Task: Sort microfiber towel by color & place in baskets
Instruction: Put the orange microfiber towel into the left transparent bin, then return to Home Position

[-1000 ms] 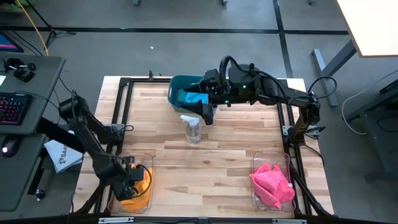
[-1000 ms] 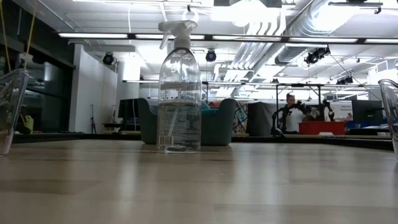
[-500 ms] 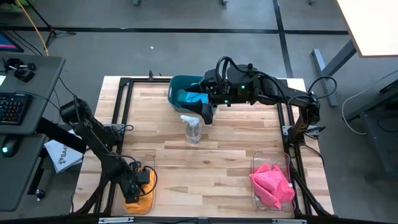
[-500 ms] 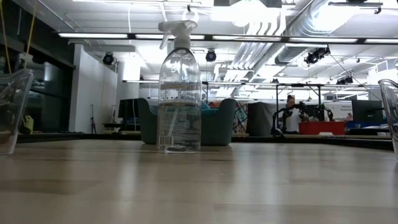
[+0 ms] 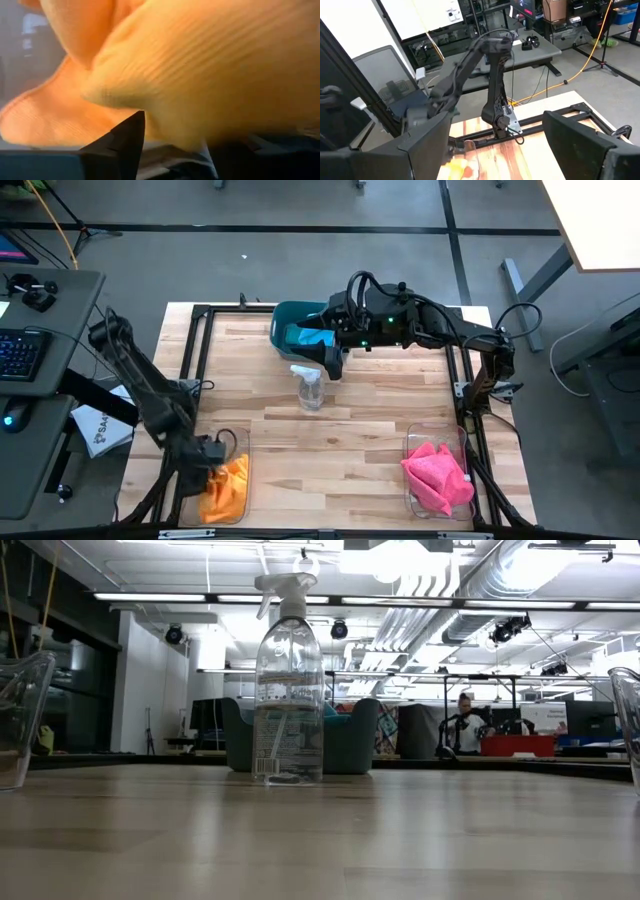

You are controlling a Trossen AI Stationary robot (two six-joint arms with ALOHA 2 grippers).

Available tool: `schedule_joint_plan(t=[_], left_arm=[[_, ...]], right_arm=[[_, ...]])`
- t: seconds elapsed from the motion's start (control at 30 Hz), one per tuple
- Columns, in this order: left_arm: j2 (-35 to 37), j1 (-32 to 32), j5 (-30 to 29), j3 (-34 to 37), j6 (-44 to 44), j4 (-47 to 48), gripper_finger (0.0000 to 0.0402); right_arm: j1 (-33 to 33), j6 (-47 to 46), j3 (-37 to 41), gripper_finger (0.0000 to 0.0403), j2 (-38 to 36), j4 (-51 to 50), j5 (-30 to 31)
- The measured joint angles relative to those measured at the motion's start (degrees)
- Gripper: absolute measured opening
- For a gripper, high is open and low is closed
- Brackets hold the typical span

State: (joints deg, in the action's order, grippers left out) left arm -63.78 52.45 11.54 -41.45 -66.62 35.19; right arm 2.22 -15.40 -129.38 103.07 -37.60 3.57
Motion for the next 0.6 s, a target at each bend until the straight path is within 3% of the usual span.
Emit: schedule_joint_plan(t=[0.37, 0.5, 0.6], left_arm=[[14.1, -3.0, -1.5, -0.1, -3.7, 5.2, 0.0202], [18.6, -8.0, -10.5, -0.1, -0.8, -2.9, 0.0202], [21.9, -12.6, -19.8, -0.1, 7.3, -11.8, 0.0202]], right_arm=[[0.0, 0.0, 0.0, 0.0314, 0.0, 0.1, 0.0], [0.0, -0.1, 0.0, 0.0314, 0.0, 0.1, 0.0], [0.0, 0.0, 0.0, 0.0314, 0.0, 0.1, -0.1]])
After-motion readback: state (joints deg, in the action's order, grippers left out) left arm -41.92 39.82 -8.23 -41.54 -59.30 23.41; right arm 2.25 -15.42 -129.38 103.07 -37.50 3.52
